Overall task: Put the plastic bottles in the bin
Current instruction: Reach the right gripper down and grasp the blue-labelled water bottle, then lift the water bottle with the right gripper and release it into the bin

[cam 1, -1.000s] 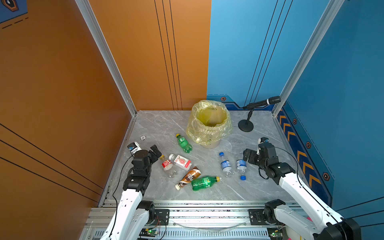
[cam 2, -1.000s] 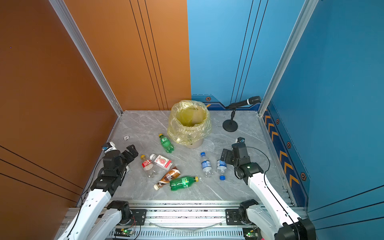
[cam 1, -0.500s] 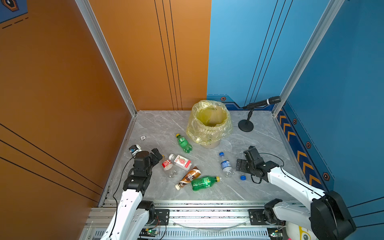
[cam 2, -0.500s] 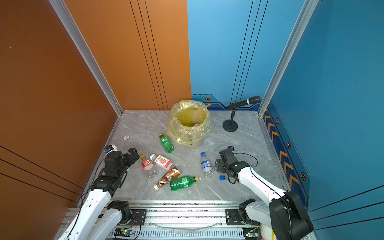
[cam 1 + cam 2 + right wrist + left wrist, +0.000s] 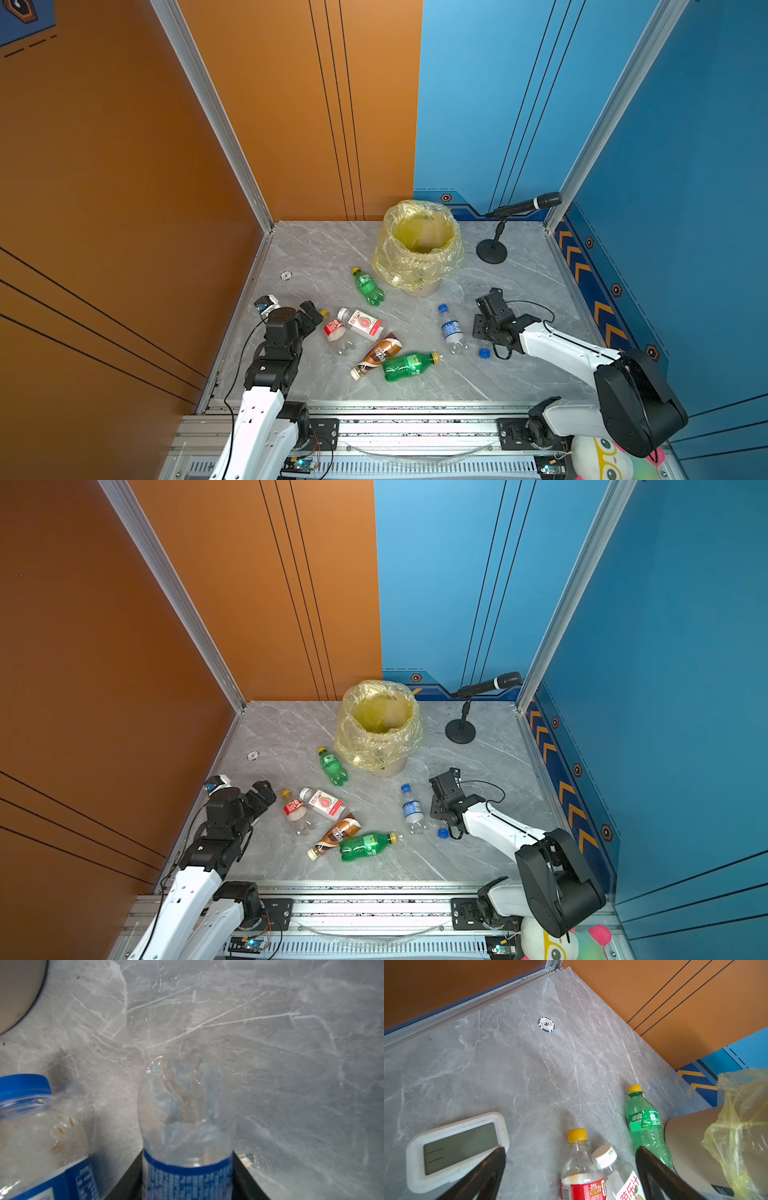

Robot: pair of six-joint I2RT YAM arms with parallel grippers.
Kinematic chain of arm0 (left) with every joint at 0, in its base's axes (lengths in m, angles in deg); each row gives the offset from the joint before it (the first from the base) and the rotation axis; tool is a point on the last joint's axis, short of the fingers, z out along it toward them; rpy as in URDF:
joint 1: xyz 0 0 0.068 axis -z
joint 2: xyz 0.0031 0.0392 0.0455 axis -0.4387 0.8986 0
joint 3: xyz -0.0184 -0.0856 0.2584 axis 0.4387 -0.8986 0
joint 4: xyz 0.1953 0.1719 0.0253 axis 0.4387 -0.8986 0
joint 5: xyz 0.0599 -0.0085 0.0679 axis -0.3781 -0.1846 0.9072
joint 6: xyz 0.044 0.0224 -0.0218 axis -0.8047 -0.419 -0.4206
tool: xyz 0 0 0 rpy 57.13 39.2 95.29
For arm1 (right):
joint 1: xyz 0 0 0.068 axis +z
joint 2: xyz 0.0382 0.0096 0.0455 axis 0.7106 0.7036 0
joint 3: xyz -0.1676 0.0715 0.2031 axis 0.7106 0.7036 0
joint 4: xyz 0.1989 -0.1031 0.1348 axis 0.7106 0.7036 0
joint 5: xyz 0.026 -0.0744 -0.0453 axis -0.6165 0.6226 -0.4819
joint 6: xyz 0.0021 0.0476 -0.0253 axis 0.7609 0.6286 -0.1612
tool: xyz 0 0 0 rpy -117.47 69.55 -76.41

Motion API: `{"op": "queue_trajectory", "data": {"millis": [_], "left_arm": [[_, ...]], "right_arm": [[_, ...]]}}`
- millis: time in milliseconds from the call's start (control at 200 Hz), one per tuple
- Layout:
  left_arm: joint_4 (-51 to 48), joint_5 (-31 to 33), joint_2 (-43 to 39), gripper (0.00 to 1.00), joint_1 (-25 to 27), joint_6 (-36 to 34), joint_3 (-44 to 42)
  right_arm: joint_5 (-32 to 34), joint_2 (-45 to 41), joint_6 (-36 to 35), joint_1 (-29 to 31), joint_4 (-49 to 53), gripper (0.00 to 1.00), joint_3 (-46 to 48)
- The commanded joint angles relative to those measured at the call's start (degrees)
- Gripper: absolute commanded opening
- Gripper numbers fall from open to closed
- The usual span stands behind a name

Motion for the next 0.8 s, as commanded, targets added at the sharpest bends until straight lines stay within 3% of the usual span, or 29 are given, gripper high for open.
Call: {"op": "queue_trajectory", "data": {"millis": [0,240,426,541,661,796], "left_arm": [[-1.2,-0.3,-0.7,0.98,-0.6,0.6,-0.9],[-2.7,-0.7,-0.8,0.98,-0.9,1.2,-1.3],[-3.8,-1.3,-1.9,0.98,-1.0,1.6,-2.1],[-4.5,-1.2,-3.0,0.98,-1.2,2.3,-2.8],[-4.3,-2.0,-4.1,0.98,-1.3,2.6,-3.5],[-5.3,-2.9,-4.7,0.98,-1.5,2.4,-3.5]], "right_arm": [[2.6,-2.7,-0.2,0.4,0.9,0.48,-2.1],[7.0,-14.8,-3.0,0.6,6.9,0.46,-8.3],[9.8,-19.3,-5.9,2.1,3.0,0.45,-17.4],[9.0,-15.4,-8.0,4.8,-2.0,0.45,-25.9],[8.5,-6.2,-13.2,8.6,-4.1,0.45,-37.9],[3.5,6.2,-15.8,9.6,-5.6,0.46,-50.6]]}}
